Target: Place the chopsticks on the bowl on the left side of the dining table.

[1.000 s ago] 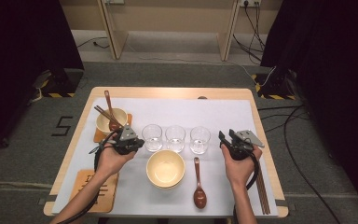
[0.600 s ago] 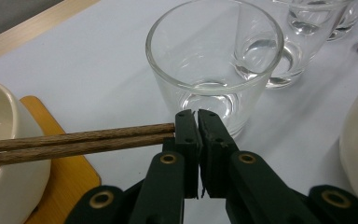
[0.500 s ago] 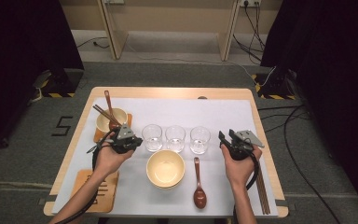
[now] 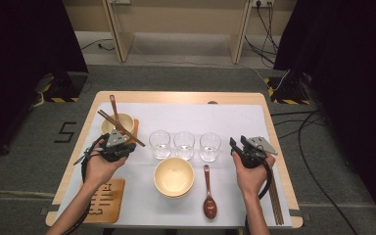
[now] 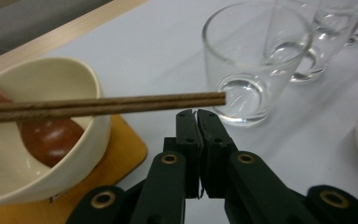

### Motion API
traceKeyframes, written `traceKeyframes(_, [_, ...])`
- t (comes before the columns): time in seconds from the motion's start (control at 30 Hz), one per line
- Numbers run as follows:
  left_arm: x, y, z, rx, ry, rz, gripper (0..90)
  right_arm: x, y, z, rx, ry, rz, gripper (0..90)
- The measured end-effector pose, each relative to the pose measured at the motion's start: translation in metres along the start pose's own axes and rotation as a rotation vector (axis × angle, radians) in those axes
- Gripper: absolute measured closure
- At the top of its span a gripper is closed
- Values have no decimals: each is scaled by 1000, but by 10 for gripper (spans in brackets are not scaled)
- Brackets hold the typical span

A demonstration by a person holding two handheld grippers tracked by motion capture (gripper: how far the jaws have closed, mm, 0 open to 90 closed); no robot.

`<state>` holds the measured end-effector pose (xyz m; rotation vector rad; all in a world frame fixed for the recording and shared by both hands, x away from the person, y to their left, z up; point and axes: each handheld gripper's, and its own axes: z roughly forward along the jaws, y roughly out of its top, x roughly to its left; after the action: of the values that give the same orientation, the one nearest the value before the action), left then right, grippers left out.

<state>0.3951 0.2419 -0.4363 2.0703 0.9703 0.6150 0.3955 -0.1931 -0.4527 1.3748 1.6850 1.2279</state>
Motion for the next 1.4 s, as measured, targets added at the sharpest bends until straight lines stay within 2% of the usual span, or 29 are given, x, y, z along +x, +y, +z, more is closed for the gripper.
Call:
traceKeyframes(0.17, [4,-6,8,20,-3,-17,874,0,0,0,0,0,-2,554])
traceKeyframes(0.57, [3,0,20,20,-6,-34,888,-1,0,0,-3,-2,-2,554])
traceKeyframes(1.4, [4,16,40,11,1,-30,889,-2,0,0,-5,-3,3,555])
